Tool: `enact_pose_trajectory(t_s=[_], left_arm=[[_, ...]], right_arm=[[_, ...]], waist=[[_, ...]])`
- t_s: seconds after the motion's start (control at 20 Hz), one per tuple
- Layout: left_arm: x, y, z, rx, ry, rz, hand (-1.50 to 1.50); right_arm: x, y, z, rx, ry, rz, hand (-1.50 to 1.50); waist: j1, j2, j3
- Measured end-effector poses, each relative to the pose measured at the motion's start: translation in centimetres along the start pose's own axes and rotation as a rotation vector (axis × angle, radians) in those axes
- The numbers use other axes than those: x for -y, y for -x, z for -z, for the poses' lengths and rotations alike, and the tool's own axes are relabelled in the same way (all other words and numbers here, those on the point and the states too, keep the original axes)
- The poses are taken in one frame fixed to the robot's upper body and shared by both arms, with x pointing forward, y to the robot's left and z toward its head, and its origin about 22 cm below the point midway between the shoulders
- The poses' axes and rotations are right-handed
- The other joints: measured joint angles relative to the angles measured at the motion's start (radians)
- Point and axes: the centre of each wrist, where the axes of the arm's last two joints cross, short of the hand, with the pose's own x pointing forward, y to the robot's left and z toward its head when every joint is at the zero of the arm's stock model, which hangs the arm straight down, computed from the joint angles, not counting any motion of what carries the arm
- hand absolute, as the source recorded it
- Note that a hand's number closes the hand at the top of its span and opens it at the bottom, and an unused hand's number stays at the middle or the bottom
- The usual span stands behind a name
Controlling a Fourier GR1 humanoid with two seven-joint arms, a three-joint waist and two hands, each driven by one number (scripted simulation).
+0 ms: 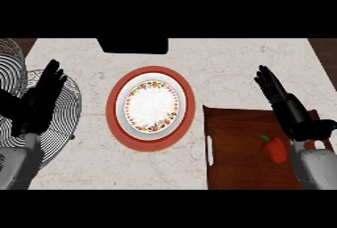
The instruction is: Pick the bell pepper from the tray and place it in the plate
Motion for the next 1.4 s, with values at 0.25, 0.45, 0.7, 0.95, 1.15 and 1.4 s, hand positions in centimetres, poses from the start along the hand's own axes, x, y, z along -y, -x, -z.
enact_pose_trajectory(t_s=[0.25,0.45,0.7,0.95,1.15,1.4], left_arm=[[-1.1,2.3,-1.7,0.012,-0.003,0.144,0.00],[-2.4,4.3,-3.7,0.007,-0.007,0.270,0.00],[-3.8,6.9,-6.3,0.002,-0.013,0.332,0.00],[-4.5,7.9,-7.9,0.005,-0.005,0.340,0.00],[-4.0,7.6,-7.7,0.011,-0.014,0.352,0.00],[-3.3,8.0,-8.1,0.019,-0.009,0.356,0.00]], right_arm=[[1.5,-0.2,-0.5,0.027,0.074,0.265,-1.50],[4.5,0.0,-2.7,0.032,0.292,0.215,-1.50],[3.7,0.8,-7.0,0.140,0.554,0.244,-1.50],[4.3,-0.9,-12.0,0.195,0.606,0.242,-1.50],[5.5,-2.6,-14.8,0.129,0.490,0.168,-1.50],[7.3,-4.2,-16.3,-0.041,0.338,-0.026,-1.50]], waist=[[-0.009,-0.017,0.017],[-0.018,-0.025,0.020],[-0.030,-0.027,0.021],[-0.026,-0.024,0.022],[-0.027,-0.023,0.022],[-0.020,-0.021,0.022]])
